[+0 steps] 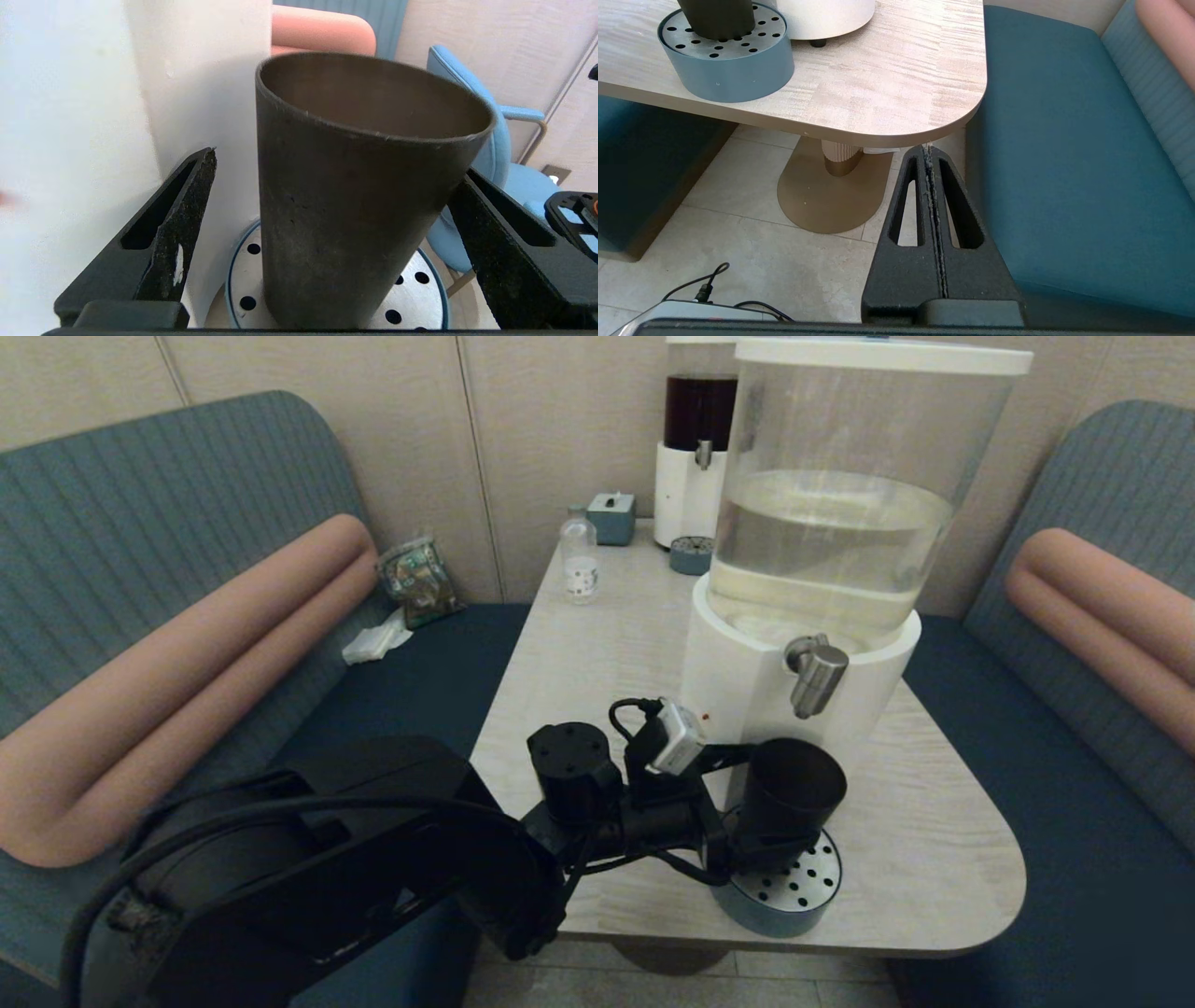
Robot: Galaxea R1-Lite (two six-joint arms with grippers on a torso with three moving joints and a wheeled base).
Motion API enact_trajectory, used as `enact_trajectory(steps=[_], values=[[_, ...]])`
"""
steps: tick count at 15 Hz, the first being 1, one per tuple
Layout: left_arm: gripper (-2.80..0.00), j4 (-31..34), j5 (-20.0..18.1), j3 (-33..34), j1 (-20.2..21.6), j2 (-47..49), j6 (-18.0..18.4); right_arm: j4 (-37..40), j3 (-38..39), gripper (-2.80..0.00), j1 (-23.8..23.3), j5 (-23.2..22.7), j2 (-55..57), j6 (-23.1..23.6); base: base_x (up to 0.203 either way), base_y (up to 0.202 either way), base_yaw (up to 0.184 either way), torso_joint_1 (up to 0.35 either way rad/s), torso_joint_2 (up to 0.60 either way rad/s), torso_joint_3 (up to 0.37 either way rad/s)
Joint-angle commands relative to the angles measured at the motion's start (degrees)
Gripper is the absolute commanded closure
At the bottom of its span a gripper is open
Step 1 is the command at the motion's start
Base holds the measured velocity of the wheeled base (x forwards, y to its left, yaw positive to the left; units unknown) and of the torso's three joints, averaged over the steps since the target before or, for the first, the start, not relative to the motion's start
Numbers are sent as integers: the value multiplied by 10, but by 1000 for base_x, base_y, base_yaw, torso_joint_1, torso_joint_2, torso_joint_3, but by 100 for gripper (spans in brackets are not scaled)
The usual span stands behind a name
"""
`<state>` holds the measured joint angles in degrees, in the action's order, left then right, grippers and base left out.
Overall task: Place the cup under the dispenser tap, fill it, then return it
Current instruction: Place the cup next to the water dispenser
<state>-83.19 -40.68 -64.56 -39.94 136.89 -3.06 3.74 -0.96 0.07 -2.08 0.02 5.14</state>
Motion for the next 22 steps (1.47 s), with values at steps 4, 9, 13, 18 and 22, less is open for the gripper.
enact_trajectory(steps=[4,9,13,18,22], values=[[-280,-6,5,-18,-2,15,-3,0,0,0,0,0,-1,1,0,0,0,0,0,0],[0,-10,17,-37,-4,23,-7,0,0,0,0,0,-1,0,0,0,0,0,0,0],[0,-13,24,-25,-6,16,-10,0,0,0,0,0,-1,0,0,0,0,0,0,0],[0,-20,32,40,-5,-27,-10,0,0,0,0,0,-1,0,0,0,0,0,0,0],[0,-27,42,124,0,-91,-11,0,0,0,0,0,-1,0,0,0,0,0,0,0]])
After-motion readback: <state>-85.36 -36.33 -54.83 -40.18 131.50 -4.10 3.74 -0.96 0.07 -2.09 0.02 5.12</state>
